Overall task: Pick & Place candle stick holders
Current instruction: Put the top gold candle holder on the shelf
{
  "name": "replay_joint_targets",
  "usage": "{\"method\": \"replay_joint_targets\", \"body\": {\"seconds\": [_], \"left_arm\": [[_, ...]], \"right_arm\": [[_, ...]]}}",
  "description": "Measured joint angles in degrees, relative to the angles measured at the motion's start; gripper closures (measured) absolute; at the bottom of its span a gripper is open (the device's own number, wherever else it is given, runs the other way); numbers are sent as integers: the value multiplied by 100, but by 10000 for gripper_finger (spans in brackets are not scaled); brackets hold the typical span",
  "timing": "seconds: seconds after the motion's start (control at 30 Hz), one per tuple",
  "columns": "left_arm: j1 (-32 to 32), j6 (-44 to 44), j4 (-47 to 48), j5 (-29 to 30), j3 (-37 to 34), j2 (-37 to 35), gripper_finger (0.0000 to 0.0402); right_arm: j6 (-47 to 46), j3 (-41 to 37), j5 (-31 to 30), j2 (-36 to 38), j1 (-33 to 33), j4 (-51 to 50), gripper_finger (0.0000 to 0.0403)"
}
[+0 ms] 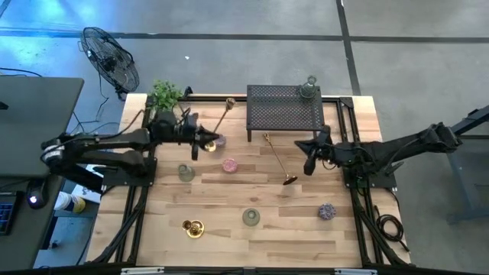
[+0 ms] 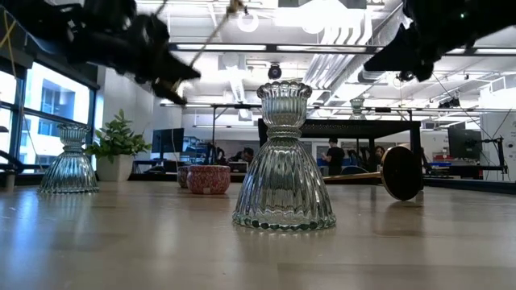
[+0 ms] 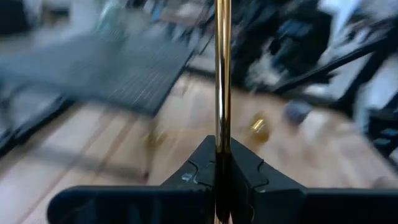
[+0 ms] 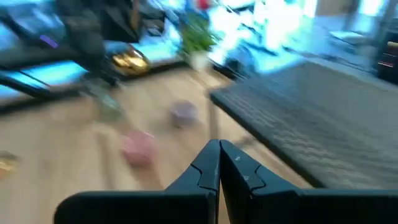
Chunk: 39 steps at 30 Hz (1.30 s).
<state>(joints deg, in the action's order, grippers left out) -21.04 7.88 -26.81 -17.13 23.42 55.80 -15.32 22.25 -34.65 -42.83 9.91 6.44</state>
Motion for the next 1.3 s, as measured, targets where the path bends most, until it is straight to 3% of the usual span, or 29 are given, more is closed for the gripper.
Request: {"method": "replay_joint_targets", "body": {"seconds": [0.1, 0.23, 0.47, 0.7, 0.97, 1.1, 1.3], "left_arm": [[718, -43, -1013, 285, -4, 330, 393], [1357, -249, -2394, 549, -3, 992, 393], [1471, 91, -3448, 841, 386, 2479, 393], [1517, 142, -3516, 499, 1168, 3647, 393], [1662, 94, -3569, 617, 1346, 3928, 393], [1738, -2, -3571, 606, 1346, 3928, 392], [1744, -28, -3548, 549, 1346, 3928, 392]], "right_arm": [[257, -412, 553, -2, 0, 1333, 403], [395, -596, 774, -45, -13, 2044, 402], [375, -429, 982, -1008, -12, 3199, 378], [385, -25, 1028, -2660, -11, 4715, 293], [811, 959, 1100, -3790, 73, 5396, 176], [1044, 1355, 1112, -4075, 105, 5382, 161], [1343, 1769, 823, -4319, 103, 5381, 179]]}}
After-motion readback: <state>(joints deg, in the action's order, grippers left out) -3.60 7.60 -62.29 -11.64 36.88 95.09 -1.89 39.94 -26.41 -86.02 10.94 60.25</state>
